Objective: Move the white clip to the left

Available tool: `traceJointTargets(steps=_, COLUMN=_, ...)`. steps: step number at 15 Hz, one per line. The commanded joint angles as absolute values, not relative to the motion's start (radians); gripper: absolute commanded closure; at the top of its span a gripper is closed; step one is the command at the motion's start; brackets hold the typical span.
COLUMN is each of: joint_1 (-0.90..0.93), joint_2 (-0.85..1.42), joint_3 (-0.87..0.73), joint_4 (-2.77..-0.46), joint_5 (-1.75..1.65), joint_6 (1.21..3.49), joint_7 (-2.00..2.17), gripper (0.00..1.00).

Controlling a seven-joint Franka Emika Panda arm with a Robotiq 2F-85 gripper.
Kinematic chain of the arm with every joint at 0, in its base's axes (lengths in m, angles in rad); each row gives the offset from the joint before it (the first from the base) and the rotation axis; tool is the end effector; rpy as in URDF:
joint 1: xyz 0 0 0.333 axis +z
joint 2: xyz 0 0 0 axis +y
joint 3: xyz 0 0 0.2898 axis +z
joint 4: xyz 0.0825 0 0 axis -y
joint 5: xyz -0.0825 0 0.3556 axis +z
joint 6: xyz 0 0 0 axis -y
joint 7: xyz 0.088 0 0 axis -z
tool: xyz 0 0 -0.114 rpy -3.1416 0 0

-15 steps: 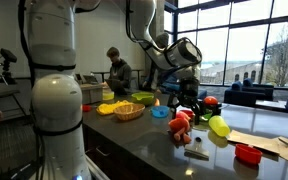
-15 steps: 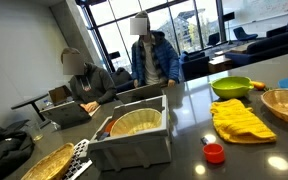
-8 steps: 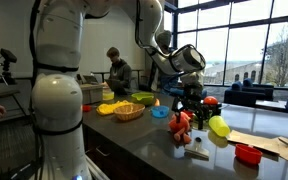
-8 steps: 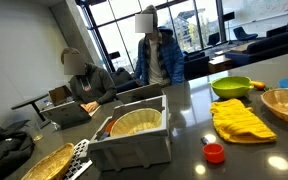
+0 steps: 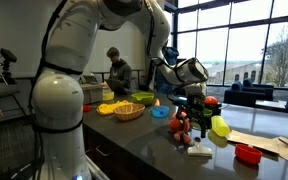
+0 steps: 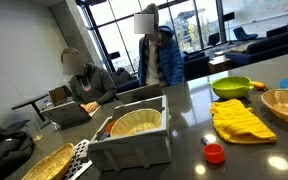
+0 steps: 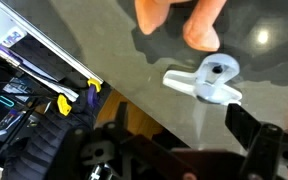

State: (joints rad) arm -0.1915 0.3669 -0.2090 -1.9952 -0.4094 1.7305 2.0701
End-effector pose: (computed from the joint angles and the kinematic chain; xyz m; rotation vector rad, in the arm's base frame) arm 0.4456 -0.2309 0.2476 0.9920 -2.1640 -0.1070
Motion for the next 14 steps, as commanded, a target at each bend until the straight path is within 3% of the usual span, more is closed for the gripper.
traceJointTargets(steps=1, joint_1=-0.171, joint_2=0.374, joint_3=-0.230, joint_4=-1.984, joint_5=-0.403, joint_6=1.725, joint_7=2.064, gripper=0.00)
traceJointTargets(steps=14, joint_1=-0.143, joint_2=0.442, joint_3=-0.224, joint_4=-1.969, joint_5=-0.364, joint_6=1.715, joint_7=2.062, gripper=0.00)
